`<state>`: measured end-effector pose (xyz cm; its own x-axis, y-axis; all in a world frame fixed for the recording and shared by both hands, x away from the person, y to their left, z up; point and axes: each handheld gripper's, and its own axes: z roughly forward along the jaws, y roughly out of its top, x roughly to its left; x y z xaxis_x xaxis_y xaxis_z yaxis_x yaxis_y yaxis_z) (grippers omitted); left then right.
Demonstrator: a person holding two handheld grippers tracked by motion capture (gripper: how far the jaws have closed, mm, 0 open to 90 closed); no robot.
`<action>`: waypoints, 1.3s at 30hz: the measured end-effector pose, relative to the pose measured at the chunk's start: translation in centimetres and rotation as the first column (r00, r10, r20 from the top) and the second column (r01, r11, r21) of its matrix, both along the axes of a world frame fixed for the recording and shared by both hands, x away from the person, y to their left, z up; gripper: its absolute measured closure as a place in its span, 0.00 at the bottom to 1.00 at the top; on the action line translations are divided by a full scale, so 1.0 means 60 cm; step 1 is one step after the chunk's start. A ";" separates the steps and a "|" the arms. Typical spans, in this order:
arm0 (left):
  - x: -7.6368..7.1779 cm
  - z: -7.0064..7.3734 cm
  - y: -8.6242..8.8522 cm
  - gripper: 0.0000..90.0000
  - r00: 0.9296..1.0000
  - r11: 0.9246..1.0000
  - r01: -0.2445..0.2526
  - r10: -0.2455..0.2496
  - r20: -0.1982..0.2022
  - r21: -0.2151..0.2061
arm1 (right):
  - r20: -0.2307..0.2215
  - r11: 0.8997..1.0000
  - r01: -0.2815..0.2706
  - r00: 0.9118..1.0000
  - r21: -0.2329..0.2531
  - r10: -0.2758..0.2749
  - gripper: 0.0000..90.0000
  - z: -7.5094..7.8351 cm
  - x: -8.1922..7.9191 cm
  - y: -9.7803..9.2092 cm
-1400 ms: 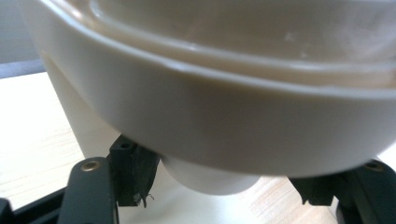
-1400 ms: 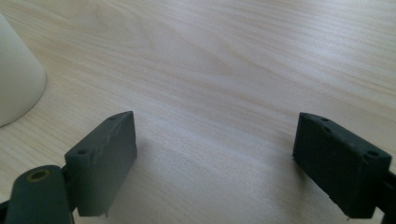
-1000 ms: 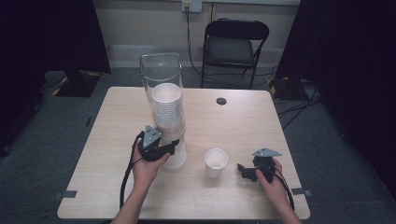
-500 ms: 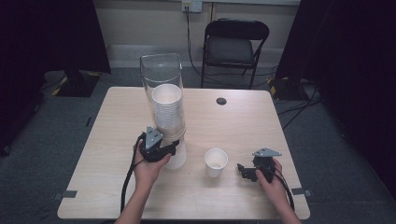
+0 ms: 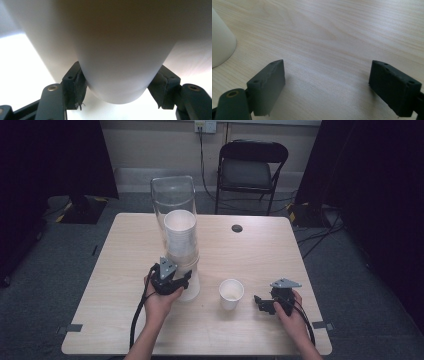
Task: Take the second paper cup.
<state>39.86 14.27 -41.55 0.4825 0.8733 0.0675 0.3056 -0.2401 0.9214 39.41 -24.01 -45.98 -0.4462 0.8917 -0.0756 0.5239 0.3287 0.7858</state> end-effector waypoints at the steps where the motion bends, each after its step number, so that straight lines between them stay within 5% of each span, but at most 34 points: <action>1: -0.003 -0.006 -0.003 0.41 1.000 0.999 0.005 -0.005 0.010 -0.032 | -0.001 1.000 0.000 1.000 0.001 0.000 0.14 0.000 0.000 0.000; 5: -0.006 0.001 -0.002 0.41 1.000 1.000 0.011 -0.011 -0.009 0.005 | 0.000 1.000 0.000 1.000 0.000 0.000 0.14 0.000 0.000 0.000; 6: -0.006 0.000 -0.004 0.41 1.000 0.999 0.009 -0.009 0.001 -0.033 | -0.001 1.000 -0.002 1.000 0.000 0.002 0.14 0.000 0.000 0.000; 8: -0.006 0.000 0.001 0.41 1.000 1.000 0.023 -0.023 -0.004 0.006 | -0.002 1.000 -0.001 1.000 0.000 0.001 0.14 0.000 0.001 0.000; 9: -0.006 -0.003 -0.002 0.41 1.000 1.000 0.016 -0.016 0.006 -0.026 | -0.002 1.000 -0.001 1.000 0.000 0.001 0.14 0.000 0.001 0.000; 13: -0.009 -0.009 -0.002 0.41 1.000 0.999 0.018 -0.017 0.015 -0.029 | -0.002 1.000 -0.002 1.000 0.000 0.002 0.14 0.000 0.001 0.000; 18: -0.009 -0.002 -0.001 0.41 1.000 1.000 0.013 -0.013 -0.002 0.023 | -0.001 1.000 -0.002 1.000 0.000 0.002 0.14 0.000 0.000 0.000; 24: -0.011 -0.009 -0.001 0.41 1.000 1.000 0.003 -0.003 0.024 0.023 | -0.002 1.000 -0.002 1.000 0.001 0.002 0.14 0.000 0.000 0.000; 33: -0.009 -0.009 -0.004 0.40 1.000 0.999 0.001 0.000 0.027 -0.043 | -0.002 1.000 -0.002 1.000 0.001 0.002 0.14 0.000 0.000 0.000; 37: -0.008 -0.005 0.001 0.39 1.000 1.000 0.007 -0.007 0.026 -0.027 | -0.002 1.000 -0.002 1.000 0.001 0.002 0.14 0.000 0.000 0.000; 39: -0.009 -0.003 0.000 0.35 0.998 0.997 -0.001 0.006 0.062 -0.083 | -0.002 1.000 -0.002 1.000 0.001 0.002 0.14 0.000 0.000 0.000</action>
